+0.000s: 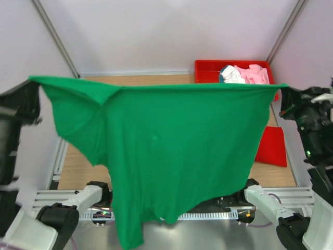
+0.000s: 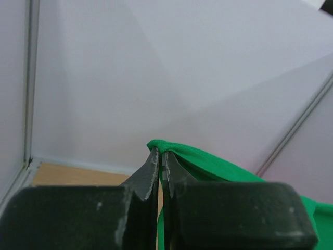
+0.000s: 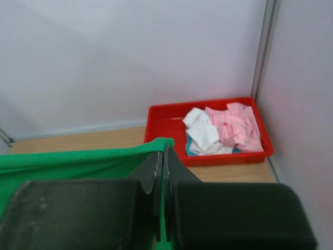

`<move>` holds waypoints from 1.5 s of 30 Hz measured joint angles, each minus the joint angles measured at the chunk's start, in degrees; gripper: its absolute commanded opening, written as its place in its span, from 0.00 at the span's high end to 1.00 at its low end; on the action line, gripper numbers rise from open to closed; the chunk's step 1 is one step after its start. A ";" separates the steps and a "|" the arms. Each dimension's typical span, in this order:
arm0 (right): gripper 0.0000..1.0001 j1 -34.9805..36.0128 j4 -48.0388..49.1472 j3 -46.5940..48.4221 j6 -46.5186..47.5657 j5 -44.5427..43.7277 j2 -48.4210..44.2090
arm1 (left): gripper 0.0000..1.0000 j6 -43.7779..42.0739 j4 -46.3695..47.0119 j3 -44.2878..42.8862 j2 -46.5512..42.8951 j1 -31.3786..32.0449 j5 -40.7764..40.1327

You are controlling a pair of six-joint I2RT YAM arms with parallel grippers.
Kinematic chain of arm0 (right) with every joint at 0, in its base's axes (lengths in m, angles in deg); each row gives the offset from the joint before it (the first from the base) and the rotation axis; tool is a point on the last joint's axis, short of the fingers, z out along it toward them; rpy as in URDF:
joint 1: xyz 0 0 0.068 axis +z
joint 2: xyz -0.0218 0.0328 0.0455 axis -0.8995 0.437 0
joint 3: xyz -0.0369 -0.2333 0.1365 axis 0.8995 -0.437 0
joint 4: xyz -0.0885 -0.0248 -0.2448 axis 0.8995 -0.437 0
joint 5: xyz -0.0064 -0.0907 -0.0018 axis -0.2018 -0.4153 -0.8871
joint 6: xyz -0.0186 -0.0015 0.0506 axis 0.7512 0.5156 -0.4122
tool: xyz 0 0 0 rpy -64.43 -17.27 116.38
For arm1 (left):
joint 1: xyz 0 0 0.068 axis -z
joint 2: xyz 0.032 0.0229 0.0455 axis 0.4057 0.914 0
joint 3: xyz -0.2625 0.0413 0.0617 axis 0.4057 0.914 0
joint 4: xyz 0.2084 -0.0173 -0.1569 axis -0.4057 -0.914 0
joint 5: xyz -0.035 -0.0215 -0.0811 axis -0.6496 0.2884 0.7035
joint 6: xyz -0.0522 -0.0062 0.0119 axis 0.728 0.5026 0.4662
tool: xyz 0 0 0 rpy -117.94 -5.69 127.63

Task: Fold and stack the t-shirts
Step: Flatten the tshirt out

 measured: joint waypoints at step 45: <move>0.99 -3.65 44.00 -31.52 0.72 -14.97 59.45 | 1.00 -2.93 29.27 42.69 47.28 -0.13 -1.57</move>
